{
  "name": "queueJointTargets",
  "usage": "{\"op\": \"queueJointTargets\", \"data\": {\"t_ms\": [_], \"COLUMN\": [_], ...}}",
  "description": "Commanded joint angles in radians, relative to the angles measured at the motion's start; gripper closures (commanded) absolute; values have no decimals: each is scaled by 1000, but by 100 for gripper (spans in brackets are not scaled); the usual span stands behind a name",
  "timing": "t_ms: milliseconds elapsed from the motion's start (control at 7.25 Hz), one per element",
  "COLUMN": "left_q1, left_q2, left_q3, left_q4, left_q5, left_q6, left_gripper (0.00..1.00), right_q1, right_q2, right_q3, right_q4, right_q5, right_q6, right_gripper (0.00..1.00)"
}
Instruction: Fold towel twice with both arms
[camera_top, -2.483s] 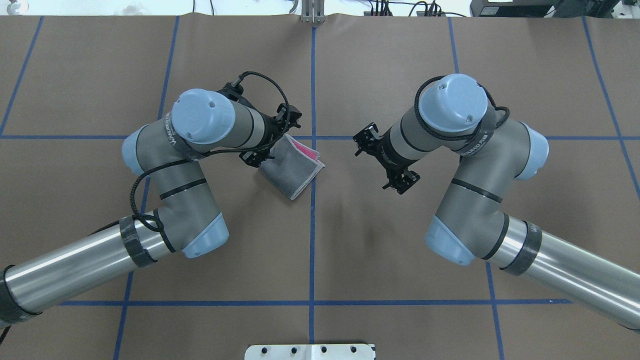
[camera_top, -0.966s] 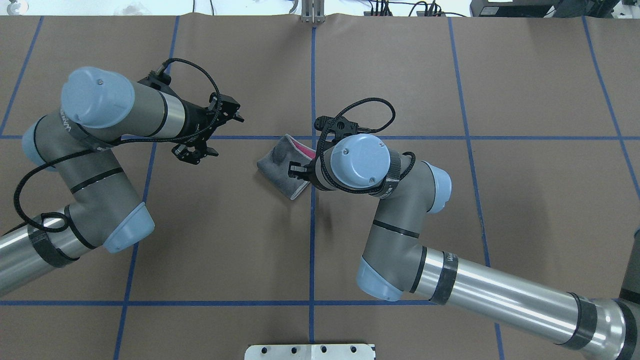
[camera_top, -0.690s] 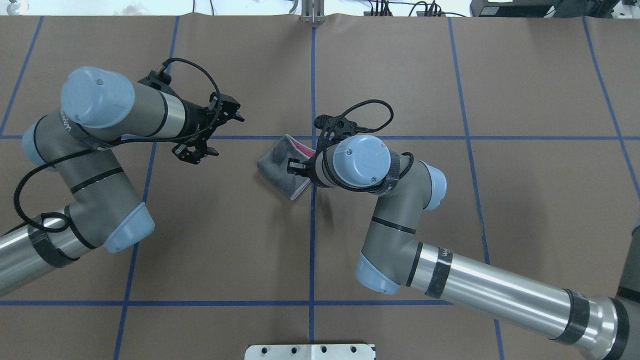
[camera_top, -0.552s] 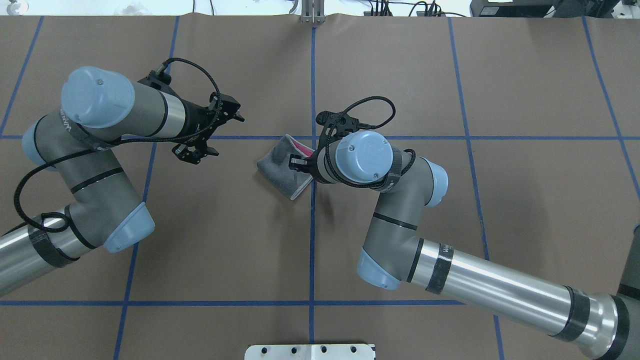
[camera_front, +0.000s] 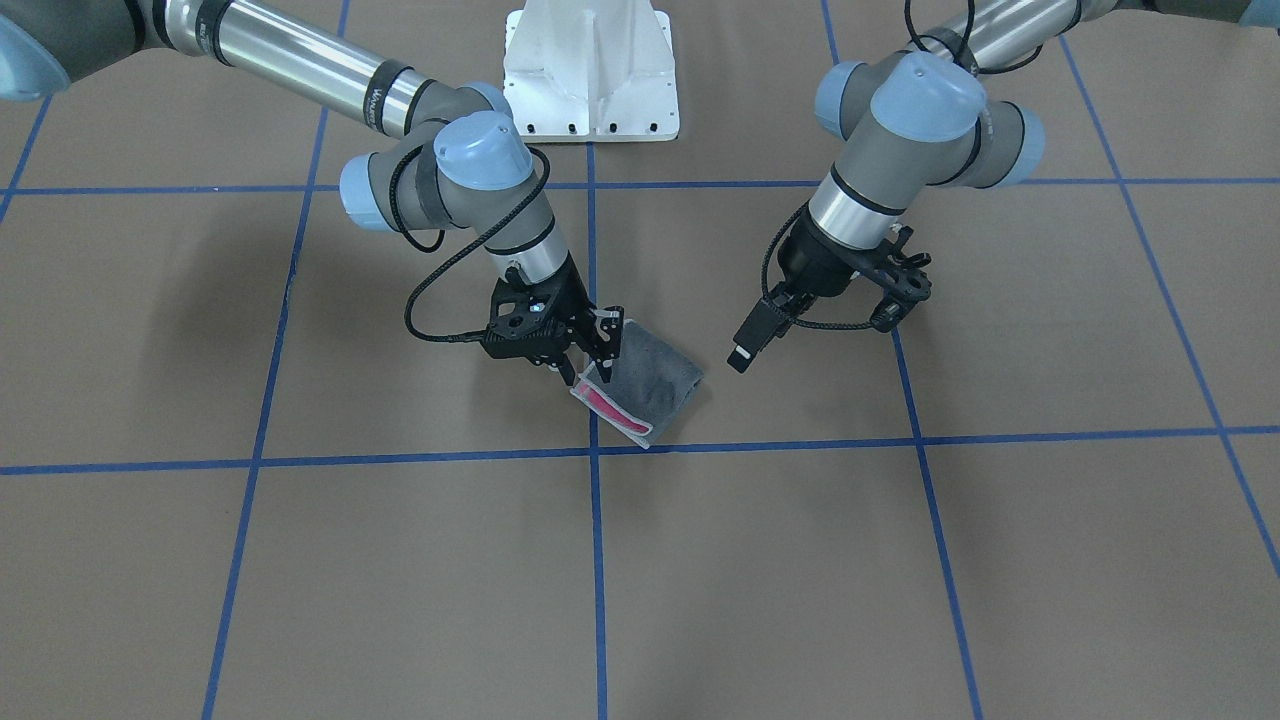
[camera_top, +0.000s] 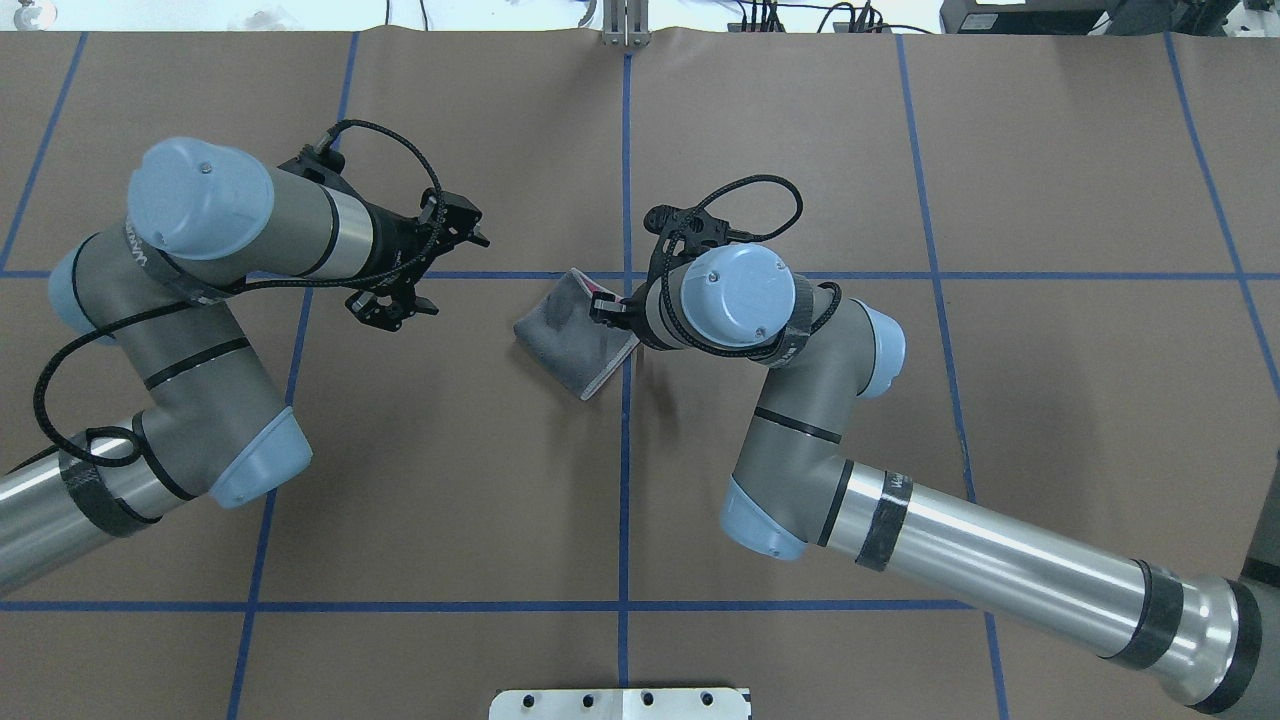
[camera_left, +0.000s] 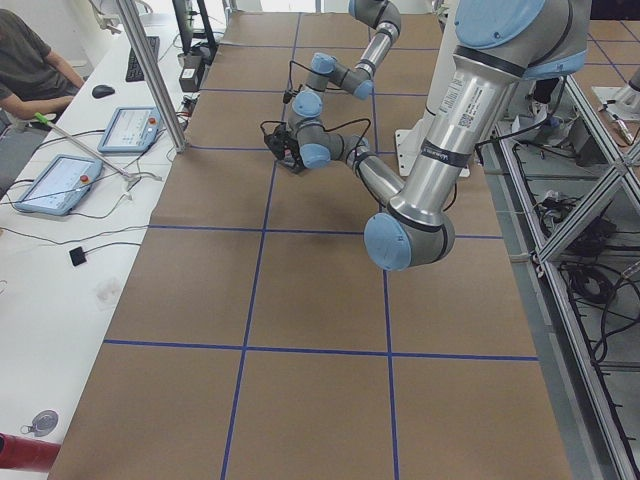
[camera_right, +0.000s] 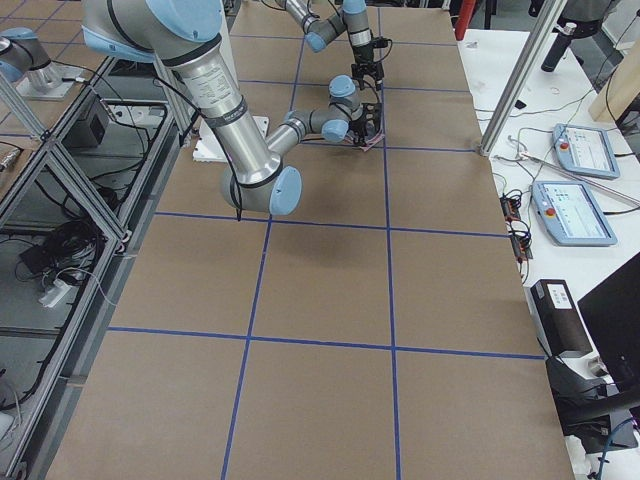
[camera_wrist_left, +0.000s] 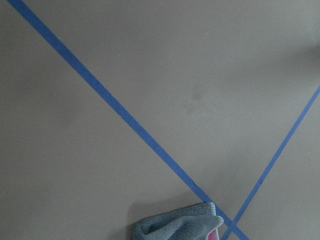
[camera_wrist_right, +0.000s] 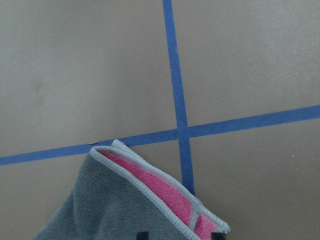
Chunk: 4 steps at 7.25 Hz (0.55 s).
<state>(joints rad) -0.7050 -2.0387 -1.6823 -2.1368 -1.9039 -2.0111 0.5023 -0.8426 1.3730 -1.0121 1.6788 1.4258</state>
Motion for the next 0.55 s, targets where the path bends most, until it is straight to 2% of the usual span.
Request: {"op": "queueJointTargets", "data": {"t_ms": [0,138,414], "left_q1": [1,1,4], "left_q2": [0,0,-1], "left_q3": [3,4,6], "left_q4": [0,0,0], "left_q5": [2,2,2], "left_q6": [0,0,0], "left_gripper": [0,0,0], "right_q1": [-1,-1,-1], "right_q2": [2,2,2], "right_q3": [-11,-11,-11], "right_q4": [0,0,-2], "right_q5": [4,4,4], "right_q6": [-1,-1,2], "right_gripper": [49,56,79]}}
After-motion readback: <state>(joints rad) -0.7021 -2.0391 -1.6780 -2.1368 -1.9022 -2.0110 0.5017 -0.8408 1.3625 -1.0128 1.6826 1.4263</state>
